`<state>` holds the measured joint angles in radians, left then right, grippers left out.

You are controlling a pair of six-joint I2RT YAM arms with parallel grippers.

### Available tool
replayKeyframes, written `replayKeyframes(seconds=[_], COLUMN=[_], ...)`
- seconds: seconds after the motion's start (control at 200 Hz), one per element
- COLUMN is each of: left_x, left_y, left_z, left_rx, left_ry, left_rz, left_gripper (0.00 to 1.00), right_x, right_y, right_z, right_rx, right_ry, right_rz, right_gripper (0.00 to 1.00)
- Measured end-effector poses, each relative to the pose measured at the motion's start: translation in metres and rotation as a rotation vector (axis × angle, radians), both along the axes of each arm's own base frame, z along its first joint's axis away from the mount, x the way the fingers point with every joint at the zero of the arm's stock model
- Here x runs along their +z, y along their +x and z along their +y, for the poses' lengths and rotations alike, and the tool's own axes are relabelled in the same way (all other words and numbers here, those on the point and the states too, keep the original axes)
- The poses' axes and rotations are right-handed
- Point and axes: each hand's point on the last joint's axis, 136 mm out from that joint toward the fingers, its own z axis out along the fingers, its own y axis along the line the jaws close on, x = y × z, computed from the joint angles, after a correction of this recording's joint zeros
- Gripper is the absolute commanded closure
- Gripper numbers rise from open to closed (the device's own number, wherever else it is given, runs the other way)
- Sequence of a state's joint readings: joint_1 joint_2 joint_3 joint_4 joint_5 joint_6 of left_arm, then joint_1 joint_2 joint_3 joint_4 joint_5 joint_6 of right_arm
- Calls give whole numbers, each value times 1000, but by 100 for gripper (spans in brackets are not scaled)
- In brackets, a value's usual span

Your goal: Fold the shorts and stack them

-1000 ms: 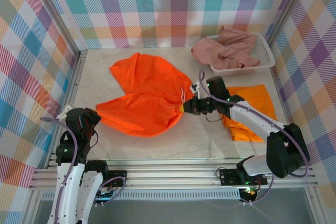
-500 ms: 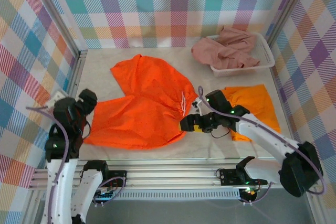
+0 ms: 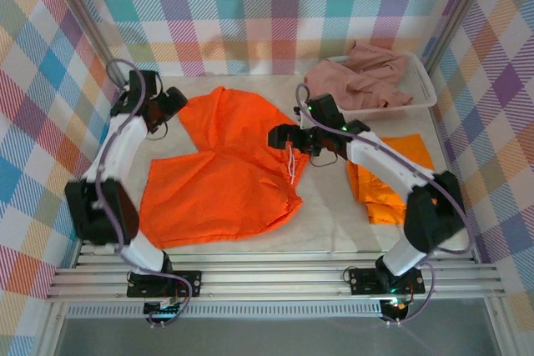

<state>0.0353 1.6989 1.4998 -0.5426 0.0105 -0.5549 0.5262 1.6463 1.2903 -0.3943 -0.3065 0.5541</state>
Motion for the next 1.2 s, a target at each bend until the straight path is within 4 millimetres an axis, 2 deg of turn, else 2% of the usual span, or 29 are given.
replayKeyframes(seconds=[0.075, 0.205, 0.3, 0.415, 0.51, 0.645, 0.78, 0.9, 1.025, 1.2], left_x=[-19, -47, -64, -87, -107, -131, -143, -149, -160, -171], left_y=[34, 81, 107, 125, 130, 123, 117, 121, 124, 122], left_z=[5, 16, 19, 20, 19, 18, 19, 22, 24, 28], left_rx=[-6, -4, -6, -9, -11, -10, -5, 5, 13, 32], left_ry=[-9, -10, -11, -17, -23, -22, -17, -2, 10, 26], left_rz=[36, 83, 107, 148, 189, 262, 301, 305, 320, 348], left_gripper=[13, 16, 19, 22, 25, 29, 32, 37, 48, 78], right_x=[-22, -50, -57, -55, -57, -67, -77, -78, -81, -93], right_y=[16, 26, 33, 47, 59, 67, 70, 72, 75, 79], right_z=[-1, -4, -3, 2, 4, 4, 4, 3, 2, -1], right_rx=[-42, -89, -110, -124, -144, -157, -165, -171, -179, -192], right_ry=[-12, -25, -28, -18, -14, -18, -24, -22, -21, -30], right_rz=[51, 120, 134, 118, 111, 127, 144, 149, 155, 176], right_gripper=[1, 1, 0, 1, 1, 0, 0, 0, 1, 1])
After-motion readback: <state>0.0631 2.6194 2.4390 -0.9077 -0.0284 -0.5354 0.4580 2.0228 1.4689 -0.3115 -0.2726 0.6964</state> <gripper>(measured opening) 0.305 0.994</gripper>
